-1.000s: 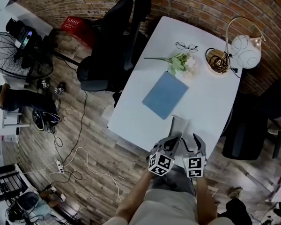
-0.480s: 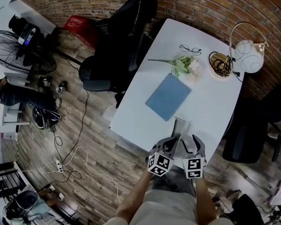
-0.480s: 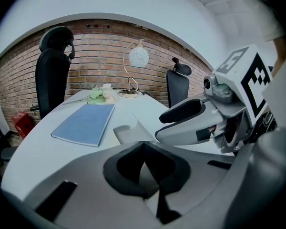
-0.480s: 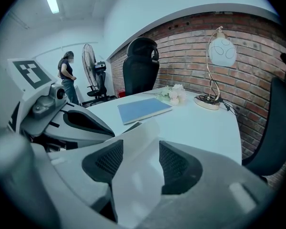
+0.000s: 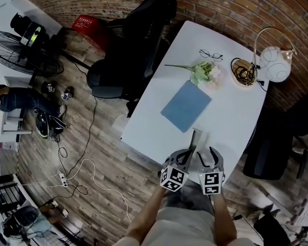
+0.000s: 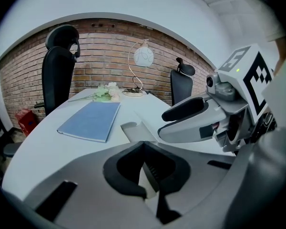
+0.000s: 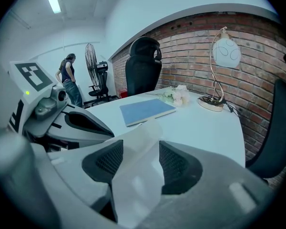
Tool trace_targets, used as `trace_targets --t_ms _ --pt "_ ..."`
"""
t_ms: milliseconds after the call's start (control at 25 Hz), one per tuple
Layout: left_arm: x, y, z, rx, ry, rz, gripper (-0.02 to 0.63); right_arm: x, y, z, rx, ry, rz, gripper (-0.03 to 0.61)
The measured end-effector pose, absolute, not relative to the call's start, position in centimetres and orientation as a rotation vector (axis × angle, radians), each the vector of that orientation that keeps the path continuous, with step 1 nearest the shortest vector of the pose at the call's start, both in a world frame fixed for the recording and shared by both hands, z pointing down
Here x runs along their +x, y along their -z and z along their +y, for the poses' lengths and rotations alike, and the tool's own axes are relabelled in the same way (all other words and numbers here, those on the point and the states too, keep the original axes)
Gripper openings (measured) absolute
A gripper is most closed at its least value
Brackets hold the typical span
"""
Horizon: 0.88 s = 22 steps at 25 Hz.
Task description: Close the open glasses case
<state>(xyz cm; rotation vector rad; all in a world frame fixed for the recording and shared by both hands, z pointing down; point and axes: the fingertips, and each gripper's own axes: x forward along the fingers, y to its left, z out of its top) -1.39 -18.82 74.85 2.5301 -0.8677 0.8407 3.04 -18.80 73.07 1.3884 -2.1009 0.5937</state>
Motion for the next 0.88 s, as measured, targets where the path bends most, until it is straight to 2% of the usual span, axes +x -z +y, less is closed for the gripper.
trace_targets --t_ms 880 --pt "-3.7 -75.6 -19.5 2.473 -0.857 -0.921 0.003 1.2 -73.1 -19.5 1.338 -0.573 -2.107 0.239"
